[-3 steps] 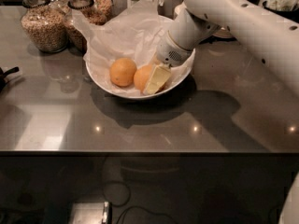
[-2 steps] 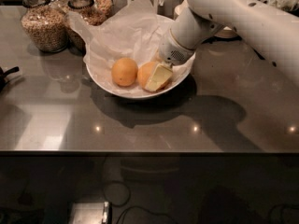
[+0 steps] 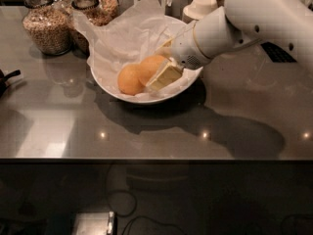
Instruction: Pick orange from white bowl
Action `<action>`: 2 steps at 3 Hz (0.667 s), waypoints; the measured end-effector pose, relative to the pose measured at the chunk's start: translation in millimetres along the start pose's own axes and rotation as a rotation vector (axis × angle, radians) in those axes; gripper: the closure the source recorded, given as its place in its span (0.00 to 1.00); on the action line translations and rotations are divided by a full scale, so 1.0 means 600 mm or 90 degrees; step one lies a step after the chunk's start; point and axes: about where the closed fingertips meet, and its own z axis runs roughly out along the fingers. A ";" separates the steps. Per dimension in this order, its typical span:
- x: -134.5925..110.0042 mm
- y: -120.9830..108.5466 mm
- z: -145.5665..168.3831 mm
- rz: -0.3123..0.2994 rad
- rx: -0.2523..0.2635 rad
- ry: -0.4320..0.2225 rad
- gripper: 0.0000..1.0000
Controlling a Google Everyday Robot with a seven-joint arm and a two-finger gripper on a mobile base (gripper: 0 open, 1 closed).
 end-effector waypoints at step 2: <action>-0.027 -0.068 -0.090 0.030 0.100 -0.293 1.00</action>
Offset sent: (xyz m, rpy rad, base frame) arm -0.0784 -0.1127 0.1725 0.8165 -0.5102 0.1611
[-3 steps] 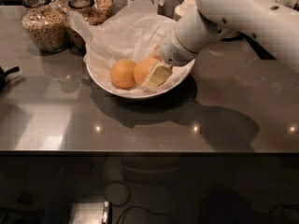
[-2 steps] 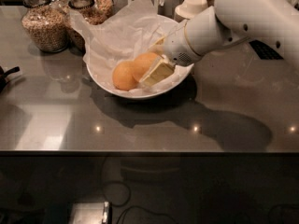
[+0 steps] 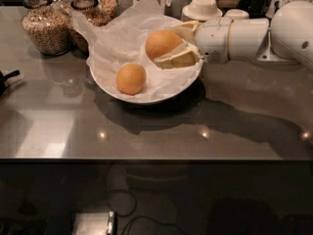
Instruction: Pick orange from white bowl
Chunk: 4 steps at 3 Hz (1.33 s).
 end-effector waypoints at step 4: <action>-0.150 0.100 -0.097 -0.085 -0.015 -0.112 1.00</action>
Offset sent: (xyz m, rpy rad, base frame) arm -0.0450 -0.0019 0.0387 0.0916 -0.1141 0.0312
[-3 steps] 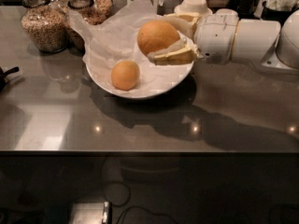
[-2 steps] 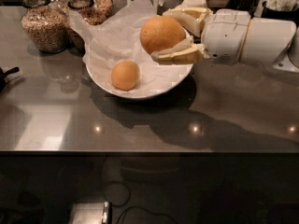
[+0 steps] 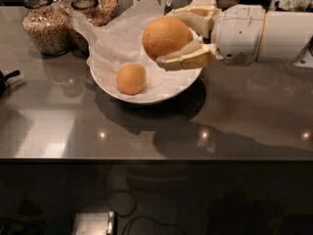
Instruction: Pick orange from white bowl
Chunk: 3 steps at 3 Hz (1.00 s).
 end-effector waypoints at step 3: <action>-0.185 0.212 -0.033 0.107 -0.142 -0.023 1.00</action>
Offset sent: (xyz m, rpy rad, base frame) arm -0.1907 0.0368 0.0623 -0.0180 0.2220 0.2555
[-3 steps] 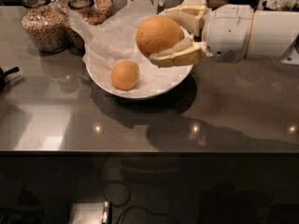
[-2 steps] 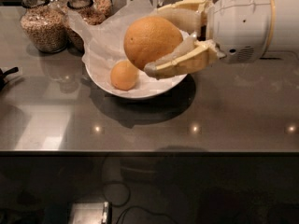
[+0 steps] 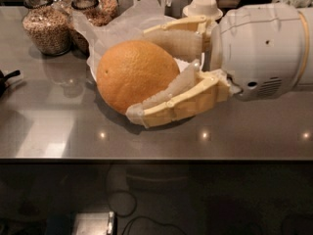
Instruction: Pick orange from white bowl
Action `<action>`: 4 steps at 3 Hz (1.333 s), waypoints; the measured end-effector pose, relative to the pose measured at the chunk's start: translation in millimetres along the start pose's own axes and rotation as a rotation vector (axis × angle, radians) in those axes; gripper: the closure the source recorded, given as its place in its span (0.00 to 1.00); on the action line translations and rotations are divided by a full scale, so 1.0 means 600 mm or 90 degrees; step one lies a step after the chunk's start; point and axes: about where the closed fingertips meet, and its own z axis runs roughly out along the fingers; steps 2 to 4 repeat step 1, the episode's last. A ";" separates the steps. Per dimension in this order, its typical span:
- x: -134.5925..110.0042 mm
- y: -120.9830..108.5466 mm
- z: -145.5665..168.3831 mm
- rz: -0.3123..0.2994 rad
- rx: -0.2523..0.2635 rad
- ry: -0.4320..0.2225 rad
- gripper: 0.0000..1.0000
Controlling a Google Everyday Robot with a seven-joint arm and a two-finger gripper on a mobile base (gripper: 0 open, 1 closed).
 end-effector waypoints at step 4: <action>0.000 0.000 0.000 0.000 0.000 0.000 1.00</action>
Offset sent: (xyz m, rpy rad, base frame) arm 0.0000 0.0000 0.0000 0.0000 0.0000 0.0000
